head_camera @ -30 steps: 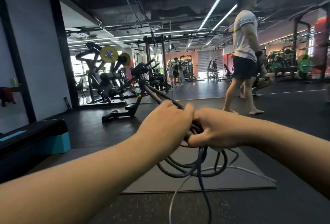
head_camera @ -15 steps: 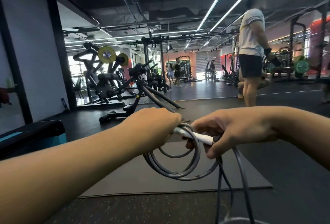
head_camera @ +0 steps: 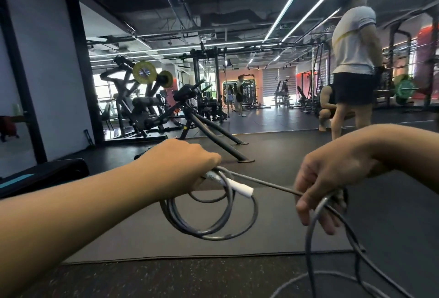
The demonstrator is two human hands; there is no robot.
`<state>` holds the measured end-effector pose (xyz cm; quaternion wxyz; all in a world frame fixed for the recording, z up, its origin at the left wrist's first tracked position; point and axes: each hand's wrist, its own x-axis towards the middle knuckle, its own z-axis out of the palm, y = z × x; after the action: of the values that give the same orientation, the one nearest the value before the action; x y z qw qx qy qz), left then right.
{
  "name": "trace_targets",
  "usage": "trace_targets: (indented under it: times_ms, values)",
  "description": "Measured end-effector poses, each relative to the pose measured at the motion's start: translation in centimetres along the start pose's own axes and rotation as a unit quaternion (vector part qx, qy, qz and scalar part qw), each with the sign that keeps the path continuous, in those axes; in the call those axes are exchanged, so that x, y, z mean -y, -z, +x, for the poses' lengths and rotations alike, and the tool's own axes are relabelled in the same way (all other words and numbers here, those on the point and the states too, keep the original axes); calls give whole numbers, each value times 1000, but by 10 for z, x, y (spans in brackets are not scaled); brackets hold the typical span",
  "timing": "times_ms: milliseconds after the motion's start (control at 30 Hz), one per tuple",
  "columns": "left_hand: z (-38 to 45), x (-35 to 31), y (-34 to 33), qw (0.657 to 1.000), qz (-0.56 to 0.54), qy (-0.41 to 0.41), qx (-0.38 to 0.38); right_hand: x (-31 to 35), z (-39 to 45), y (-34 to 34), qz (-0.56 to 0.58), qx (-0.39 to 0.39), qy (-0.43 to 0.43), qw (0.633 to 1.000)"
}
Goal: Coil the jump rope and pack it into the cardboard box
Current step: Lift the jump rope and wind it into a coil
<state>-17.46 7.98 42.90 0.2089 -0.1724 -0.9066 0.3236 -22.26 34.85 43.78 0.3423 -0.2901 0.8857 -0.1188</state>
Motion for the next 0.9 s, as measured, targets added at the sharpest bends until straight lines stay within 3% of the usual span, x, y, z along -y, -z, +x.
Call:
trace_targets:
  times_ms: [167, 267, 367, 467, 533, 567, 700, 800, 833, 900]
  values:
    - [-15, 23, -17, 998, 5, 41, 38, -14, -6, 8, -121, -1, -141, 983]
    - [-23, 48, -29, 988, -54, 133, 63, -33, -12, 7, -189, -64, -208, 957]
    - [-25, 58, -39, 932, -262, 249, 41, -51, -7, 7, -110, -211, -94, 967]
    - [-11, 49, -51, 855, -395, 335, -21, -53, 18, 1, 61, -372, 107, 920]
    - [0, 36, -52, 782, -496, 373, -55, -45, 35, -4, 181, -391, 180, 884]
    - [7, 28, -52, 726, -567, 382, -73, -38, 41, -6, 182, -401, 193, 877]
    - [29, 2, -36, 486, -768, 411, -70, -20, 65, -17, 82, -410, 201, 886]
    - [45, -10, -23, 321, -859, 394, -65, -11, 76, -31, 134, -369, 204, 897]
    - [49, -15, -18, 284, -871, 395, -74, -6, 78, -35, 184, -348, 222, 892]
    - [57, -24, -13, 243, -875, 411, -79, 6, 80, -43, 328, -294, 281, 852]
